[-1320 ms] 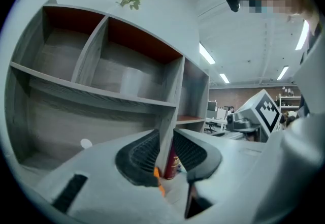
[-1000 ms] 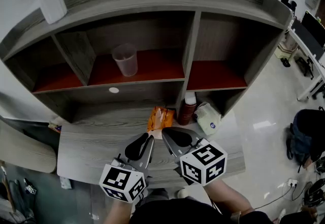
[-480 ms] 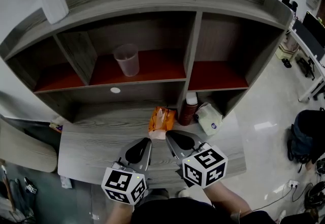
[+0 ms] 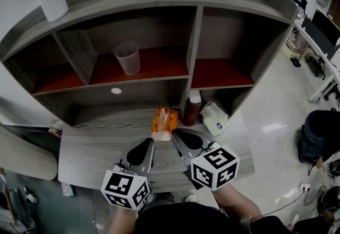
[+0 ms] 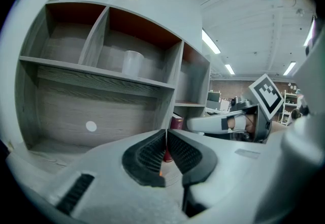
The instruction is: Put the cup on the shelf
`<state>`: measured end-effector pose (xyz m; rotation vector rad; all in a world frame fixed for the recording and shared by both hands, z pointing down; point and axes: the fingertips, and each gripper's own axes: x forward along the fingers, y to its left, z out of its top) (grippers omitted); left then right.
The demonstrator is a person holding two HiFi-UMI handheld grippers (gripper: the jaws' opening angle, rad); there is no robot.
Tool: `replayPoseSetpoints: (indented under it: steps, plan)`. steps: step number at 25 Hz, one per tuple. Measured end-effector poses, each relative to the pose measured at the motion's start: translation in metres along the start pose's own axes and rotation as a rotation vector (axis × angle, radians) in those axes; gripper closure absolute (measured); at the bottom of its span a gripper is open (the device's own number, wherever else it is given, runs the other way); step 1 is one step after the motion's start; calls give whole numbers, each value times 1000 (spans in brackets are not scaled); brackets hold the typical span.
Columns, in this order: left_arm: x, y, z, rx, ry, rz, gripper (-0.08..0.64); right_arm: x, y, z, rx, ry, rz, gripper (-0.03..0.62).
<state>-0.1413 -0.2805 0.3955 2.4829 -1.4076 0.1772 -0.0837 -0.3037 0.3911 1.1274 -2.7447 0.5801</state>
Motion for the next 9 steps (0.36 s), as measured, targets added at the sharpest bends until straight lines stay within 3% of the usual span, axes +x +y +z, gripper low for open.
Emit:
replayPoseSetpoints:
  steps: [9]
  plan:
    - [-5,-3,-6,1,32,-9,566,0,1,-6,-3,10,-3,592]
